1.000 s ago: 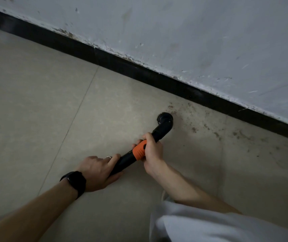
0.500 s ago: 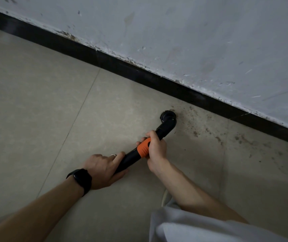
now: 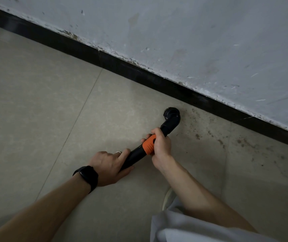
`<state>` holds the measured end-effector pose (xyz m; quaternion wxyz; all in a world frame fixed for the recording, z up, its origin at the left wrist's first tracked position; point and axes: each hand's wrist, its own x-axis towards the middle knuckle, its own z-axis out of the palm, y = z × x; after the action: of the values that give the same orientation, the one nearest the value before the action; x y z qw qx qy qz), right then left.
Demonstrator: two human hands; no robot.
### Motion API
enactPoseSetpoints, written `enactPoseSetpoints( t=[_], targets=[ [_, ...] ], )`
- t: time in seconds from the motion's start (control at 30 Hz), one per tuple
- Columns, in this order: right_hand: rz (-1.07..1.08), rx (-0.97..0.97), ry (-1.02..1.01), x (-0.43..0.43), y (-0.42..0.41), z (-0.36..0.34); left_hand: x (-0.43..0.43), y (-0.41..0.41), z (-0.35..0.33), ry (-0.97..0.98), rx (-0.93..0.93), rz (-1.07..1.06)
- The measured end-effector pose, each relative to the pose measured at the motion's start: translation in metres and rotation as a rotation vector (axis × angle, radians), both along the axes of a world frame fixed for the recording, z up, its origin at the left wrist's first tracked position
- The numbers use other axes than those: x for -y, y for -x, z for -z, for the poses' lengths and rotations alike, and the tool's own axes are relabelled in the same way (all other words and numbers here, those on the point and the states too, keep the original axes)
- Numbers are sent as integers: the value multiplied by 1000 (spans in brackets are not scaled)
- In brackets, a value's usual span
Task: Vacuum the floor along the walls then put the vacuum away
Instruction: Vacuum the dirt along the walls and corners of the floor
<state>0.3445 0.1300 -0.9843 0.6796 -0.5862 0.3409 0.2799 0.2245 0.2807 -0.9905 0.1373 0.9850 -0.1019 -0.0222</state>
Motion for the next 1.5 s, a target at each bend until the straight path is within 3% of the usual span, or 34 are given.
enactPoseSetpoints(
  t=[0.63, 0.8, 0.9, 1.03, 1.27, 1.5],
  targets=[
    [-35, 24, 1, -7, -45, -5, 3, -33, 10, 38, -98, -104],
    [36, -140, -204, -42, -35, -23, -8, -33, -1, 99, -220, -230],
    [-142, -158, -232, -91, -18, -62, -48, -13, -31, 91, -222, -250],
    [-561, 161, -219, -177, -6, -186, -129, 12, -138, 44, -255, -198],
    [-945, 645, -128, -271, -10, -479, -162, 4, -394, 128, -211, -518],
    [-925, 590, -151, -269, 12, -718, -130, 40, -660, 261, -98, -823]
  ],
)
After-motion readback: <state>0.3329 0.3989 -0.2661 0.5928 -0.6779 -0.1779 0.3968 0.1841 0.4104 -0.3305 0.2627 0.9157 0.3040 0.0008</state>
